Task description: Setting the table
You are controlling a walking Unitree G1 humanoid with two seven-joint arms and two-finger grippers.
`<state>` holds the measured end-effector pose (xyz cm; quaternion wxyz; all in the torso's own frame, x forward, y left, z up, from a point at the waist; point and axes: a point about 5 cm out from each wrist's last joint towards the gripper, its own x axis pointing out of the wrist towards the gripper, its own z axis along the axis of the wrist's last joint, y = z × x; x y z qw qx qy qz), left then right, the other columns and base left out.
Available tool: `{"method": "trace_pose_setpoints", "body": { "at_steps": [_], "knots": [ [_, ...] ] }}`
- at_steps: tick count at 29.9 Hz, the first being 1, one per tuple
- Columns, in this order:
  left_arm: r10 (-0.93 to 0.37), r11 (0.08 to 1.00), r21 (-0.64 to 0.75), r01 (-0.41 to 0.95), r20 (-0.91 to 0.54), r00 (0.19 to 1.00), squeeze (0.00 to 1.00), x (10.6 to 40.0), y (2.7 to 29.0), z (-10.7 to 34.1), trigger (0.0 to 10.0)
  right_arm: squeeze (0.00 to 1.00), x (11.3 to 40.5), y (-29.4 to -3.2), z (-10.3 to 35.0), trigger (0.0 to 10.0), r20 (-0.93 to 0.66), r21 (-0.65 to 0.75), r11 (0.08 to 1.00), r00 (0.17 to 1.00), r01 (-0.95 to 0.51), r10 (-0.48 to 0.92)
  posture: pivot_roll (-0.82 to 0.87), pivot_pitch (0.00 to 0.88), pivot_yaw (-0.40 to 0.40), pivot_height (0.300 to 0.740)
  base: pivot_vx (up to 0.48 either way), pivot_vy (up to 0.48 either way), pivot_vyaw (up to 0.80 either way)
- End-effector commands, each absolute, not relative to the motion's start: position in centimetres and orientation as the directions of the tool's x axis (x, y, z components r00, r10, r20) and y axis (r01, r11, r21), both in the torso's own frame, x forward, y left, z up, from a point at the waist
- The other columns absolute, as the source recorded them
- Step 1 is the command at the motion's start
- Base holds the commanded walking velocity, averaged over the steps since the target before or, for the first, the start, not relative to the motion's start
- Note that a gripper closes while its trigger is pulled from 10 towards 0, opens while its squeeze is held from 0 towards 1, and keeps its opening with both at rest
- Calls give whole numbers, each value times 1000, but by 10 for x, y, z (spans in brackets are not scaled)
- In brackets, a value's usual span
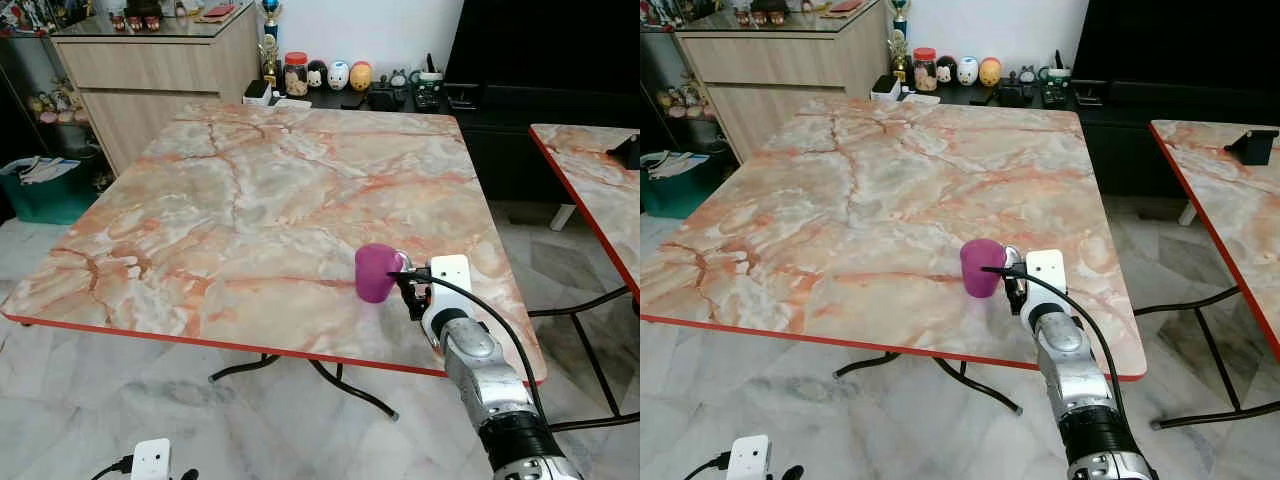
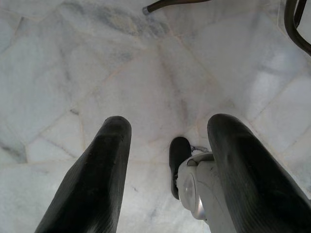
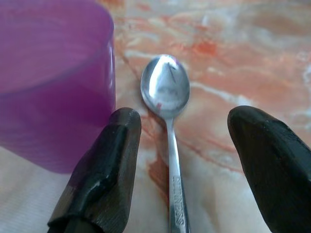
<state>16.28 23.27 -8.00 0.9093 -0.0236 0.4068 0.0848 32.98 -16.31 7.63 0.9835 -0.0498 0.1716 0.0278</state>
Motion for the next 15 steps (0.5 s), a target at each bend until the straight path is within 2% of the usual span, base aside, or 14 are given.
{"method": "trace_pose_setpoints", "body": {
  "at_steps": [1, 15],
  "knots": [
    [127, 985, 21, -171, -762, 635, 0, 158, 232, -83, 10000, 0, 333, -161, 78, 10000, -354, -98, 992, 934, -79, 39, -57, 0, 4, 720, 0, 0, 0],
    [122, 985, 17, -170, -765, 632, 0, 157, 232, -83, 10000, 0, 335, -161, 76, 10000, -371, -93, 993, 928, -74, 34, -53, 0, 1, 720, 0, 0, 0]
  ]
}}
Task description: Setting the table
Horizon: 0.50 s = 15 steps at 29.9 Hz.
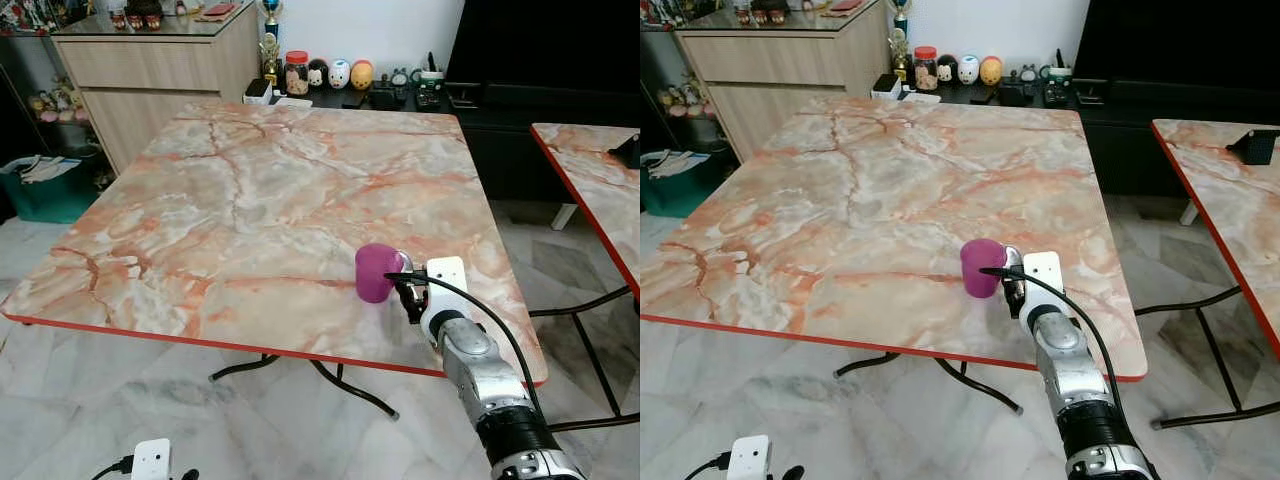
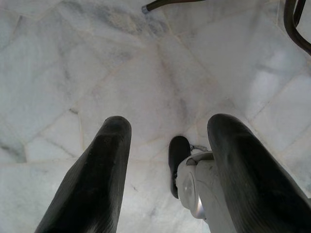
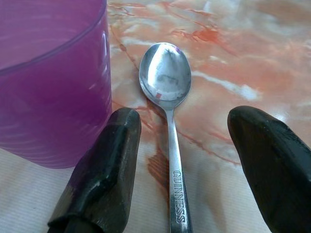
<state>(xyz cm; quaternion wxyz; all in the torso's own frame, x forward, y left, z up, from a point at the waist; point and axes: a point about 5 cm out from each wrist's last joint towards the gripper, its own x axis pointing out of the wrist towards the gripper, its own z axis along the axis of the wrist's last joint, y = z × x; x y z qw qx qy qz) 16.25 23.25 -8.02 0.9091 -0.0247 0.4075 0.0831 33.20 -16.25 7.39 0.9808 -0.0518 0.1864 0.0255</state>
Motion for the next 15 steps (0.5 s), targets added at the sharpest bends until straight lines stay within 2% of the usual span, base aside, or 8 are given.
{"method": "trace_pose_setpoints", "body": {
  "at_steps": [1, 15],
  "knots": [
    [122, 985, 17, -170, -765, 632, 0, 157, 232, -83, 10000, 0, 335, -161, 76, 10000, -371, -93, 993, 928, -74, 34, -53, 0, 1, 720, 0, 0, 0],
    [122, 985, 17, -170, -765, 632, 0, 157, 232, -83, 10000, 0, 335, -161, 76, 10000, -371, -93, 993, 928, -74, 34, -53, 0, 1, 720, 0, 0, 0]
  ]
}}
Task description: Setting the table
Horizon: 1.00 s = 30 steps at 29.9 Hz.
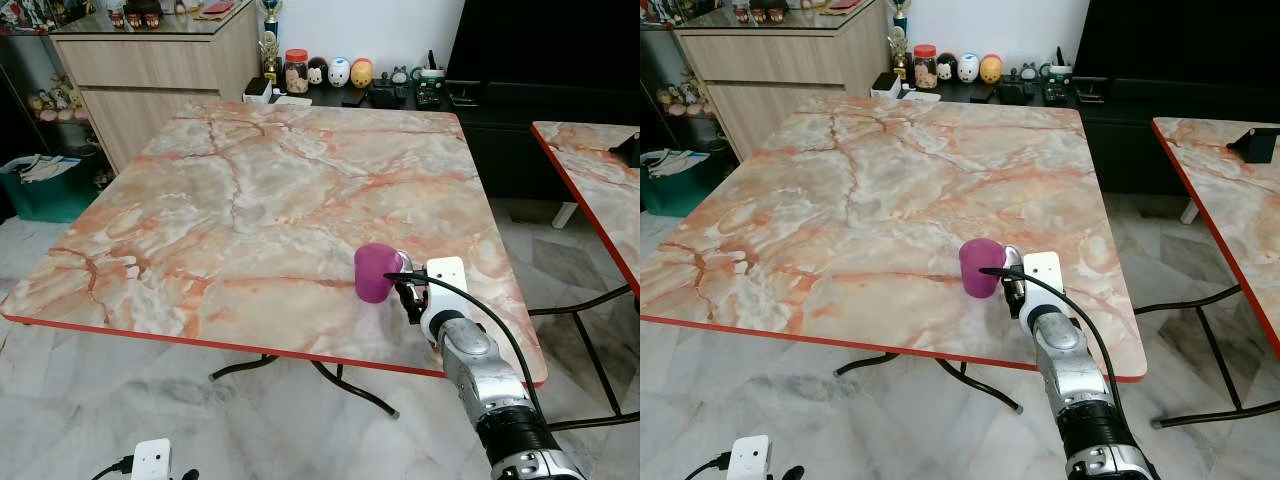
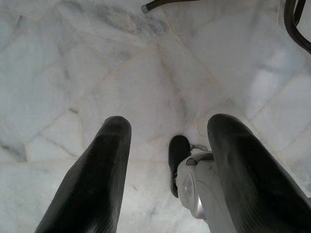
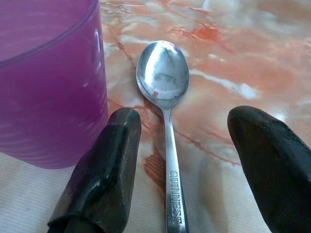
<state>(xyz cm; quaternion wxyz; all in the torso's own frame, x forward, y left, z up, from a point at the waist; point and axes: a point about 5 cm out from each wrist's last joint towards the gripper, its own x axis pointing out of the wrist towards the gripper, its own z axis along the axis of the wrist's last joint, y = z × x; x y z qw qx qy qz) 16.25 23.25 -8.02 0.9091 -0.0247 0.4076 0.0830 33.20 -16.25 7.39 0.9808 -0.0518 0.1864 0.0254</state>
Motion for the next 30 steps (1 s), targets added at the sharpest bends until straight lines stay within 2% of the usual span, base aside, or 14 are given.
{"method": "trace_pose_setpoints", "body": {
  "at_steps": [1, 8, 11, 22, 30],
  "knots": [
    [122, 985, 17, -170, -765, 632, 0, 157, 232, -83, 10000, 0, 335, -161, 76, 10000, -371, -93, 993, 928, -74, 34, -53, 0, 1, 720, 0, 0, 0],
    [122, 985, 17, -170, -765, 632, 0, 156, 233, -83, 10000, 0, 335, -160, 76, 10000, -373, -93, 993, 927, -73, 33, -53, 0, 1, 720, 0, 0, 0],
    [113, 986, 15, -168, -797, 593, 0, 160, 217, -87, 10000, 0, 345, -151, 69, 10000, -416, 75, 997, 907, -32, 60, -46, 0, 6, 720, 0, 0, 0],
    [125, 984, 23, -178, -803, 583, 0, 147, 230, -89, 10000, 0, 348, -152, 67, 10000, -422, 81, 996, 905, -30, 61, -45, 0, 6, 720, 0, 0, 0],
    [124, 983, 23, -180, -812, 571, 0, 143, 229, -91, 10000, 0, 348, -153, 66, 10000, -426, 54, 998, 903, -36, 55, -44, 0, 5, 720, 0, 0, 0]
  ]
}}
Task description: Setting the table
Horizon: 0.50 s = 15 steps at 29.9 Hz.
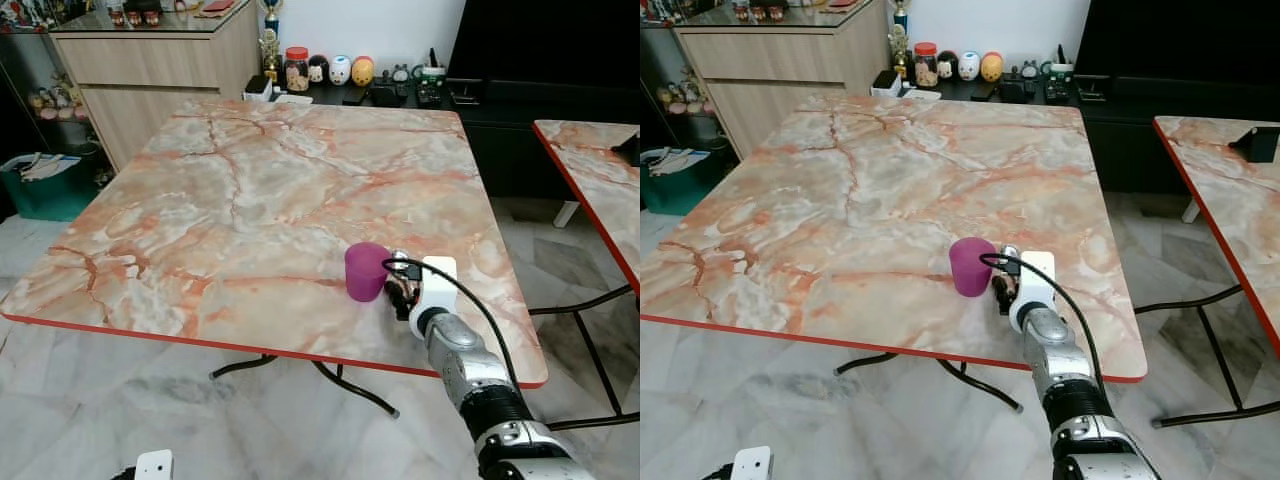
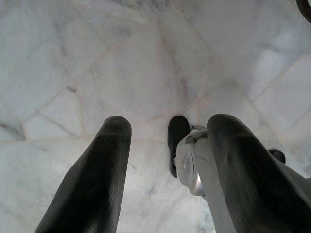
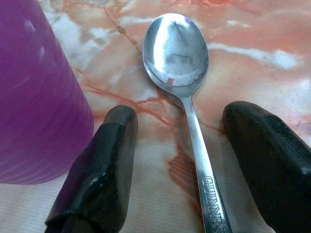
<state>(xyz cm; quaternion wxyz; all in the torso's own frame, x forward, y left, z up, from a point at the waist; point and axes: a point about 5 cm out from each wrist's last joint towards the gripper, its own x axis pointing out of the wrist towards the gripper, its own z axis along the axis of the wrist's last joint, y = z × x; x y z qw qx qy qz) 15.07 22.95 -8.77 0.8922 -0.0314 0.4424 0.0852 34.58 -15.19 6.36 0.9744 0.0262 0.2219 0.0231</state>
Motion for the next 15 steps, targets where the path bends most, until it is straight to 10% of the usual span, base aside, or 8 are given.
{"method": "trace_pose_setpoints", "body": {
  "at_steps": [1, 3, 4, 5, 6, 7, 15],
  "knots": [
    [123, 983, 23, -180, -814, 568, 0, 142, 228, -91, 10000, 0, 349, -153, 66, 10000, -427, 54, 998, 903, -36, 56, -43, 0, 4, 720, 0, 0, 0],
    [122, 983, 23, -180, -816, 564, 0, 142, 228, -92, 10000, 0, 349, -153, 65, 10000, -431, 53, 998, 901, -37, 56, -43, 0, 4, 720, 0, 0, 0],
    [121, 984, 22, -179, -818, 562, 0, 142, 227, -92, 10000, 0, 348, -152, 65, 5451, -434, 53, 998, 899, -39, 58, -43, 0, 4, 720, 0, 0, 0],
    [120, 984, 22, -179, -820, 560, 0, 141, 227, -92, 10000, 0, 348, -152, 64, 5451, -435, 53, 998, 898, -40, 60, -43, 0, 4, 720, 0, 0, 0],
    [120, 984, 22, -178, -821, 558, 0, 141, 226, -93, 10000, 0, 348, -151, 64, 1294, -438, 54, 998, 897, -44, 63, -43, 0, 4, 720, 0, 0, 0],
    [118, 984, 21, -178, -824, 554, 0, 141, 226, -93, 10000, 0, 348, -151, 63, 0, -441, 55, 997, 895, -50, 69, -43, 0, 4, 720, 0, 0, 0],
    [113, 984, 19, -175, -831, 545, 0, 140, 224, -94, 10000, 0, 347, -150, 62, 0, -446, 52, 997, 892, -52, 69, -44, 0, 5, 720, 0, 0, 0]
  ]
}}
